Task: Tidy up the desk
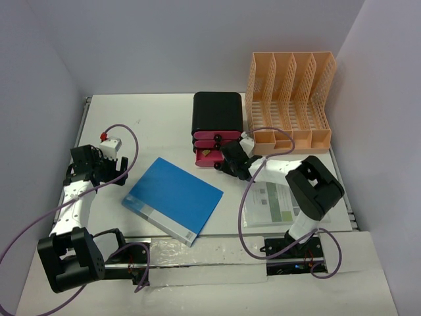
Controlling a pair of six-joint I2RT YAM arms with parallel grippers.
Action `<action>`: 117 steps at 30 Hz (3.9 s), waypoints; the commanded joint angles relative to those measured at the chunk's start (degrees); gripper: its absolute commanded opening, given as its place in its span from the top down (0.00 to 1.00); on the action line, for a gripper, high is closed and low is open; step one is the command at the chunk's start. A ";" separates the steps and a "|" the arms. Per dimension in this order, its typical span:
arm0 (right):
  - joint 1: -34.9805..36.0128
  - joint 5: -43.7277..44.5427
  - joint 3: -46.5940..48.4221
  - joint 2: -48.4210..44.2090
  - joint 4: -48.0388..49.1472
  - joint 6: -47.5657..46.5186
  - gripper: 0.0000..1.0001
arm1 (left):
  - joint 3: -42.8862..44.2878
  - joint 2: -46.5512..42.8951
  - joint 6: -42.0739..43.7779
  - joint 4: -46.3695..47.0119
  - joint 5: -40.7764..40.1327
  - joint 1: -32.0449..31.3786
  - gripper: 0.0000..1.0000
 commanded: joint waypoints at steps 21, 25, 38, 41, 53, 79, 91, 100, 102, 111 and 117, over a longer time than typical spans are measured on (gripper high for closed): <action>-6.05 3.58 4.84 3.53 10.72 8.33 0.65 | 0.38 0.68 0.77 1.21 0.97 0.35 0.09; -6.06 5.33 3.81 2.78 12.25 9.92 0.64 | 0.38 0.85 0.84 1.14 1.03 0.35 0.09; -6.49 6.06 1.97 1.58 15.05 11.16 0.65 | 0.38 0.92 1.02 1.05 0.97 0.35 0.09; -6.10 4.99 0.50 -0.77 14.45 10.15 0.65 | 0.47 1.04 1.04 0.78 1.14 0.35 0.09; 7.12 4.23 -3.52 -20.92 -1.94 -10.42 0.52 | 0.87 1.22 1.48 -0.63 1.45 0.35 0.09; 33.81 -9.65 -33.30 -34.35 20.99 27.54 0.39 | 2.18 5.01 3.15 -10.07 -0.21 0.17 0.12; 37.49 -14.37 -34.47 -11.75 50.68 36.46 0.48 | 0.65 7.27 3.98 -7.30 -1.49 -0.13 0.13; 37.89 -13.64 -34.77 -1.52 61.66 40.94 0.53 | 0.48 7.62 4.68 -6.28 -1.12 -0.24 0.14; 37.84 -12.16 -34.52 -0.11 62.72 41.53 0.55 | 0.08 7.25 4.50 -5.47 -1.11 -0.23 0.16; 35.83 -7.47 -32.20 4.94 65.35 43.07 0.73 | 0.33 3.17 5.90 -6.86 2.15 -0.18 0.16; 32.64 -9.47 -30.69 10.15 73.57 43.46 1.00 | 3.09 0.15 4.89 -10.55 3.06 0.31 0.16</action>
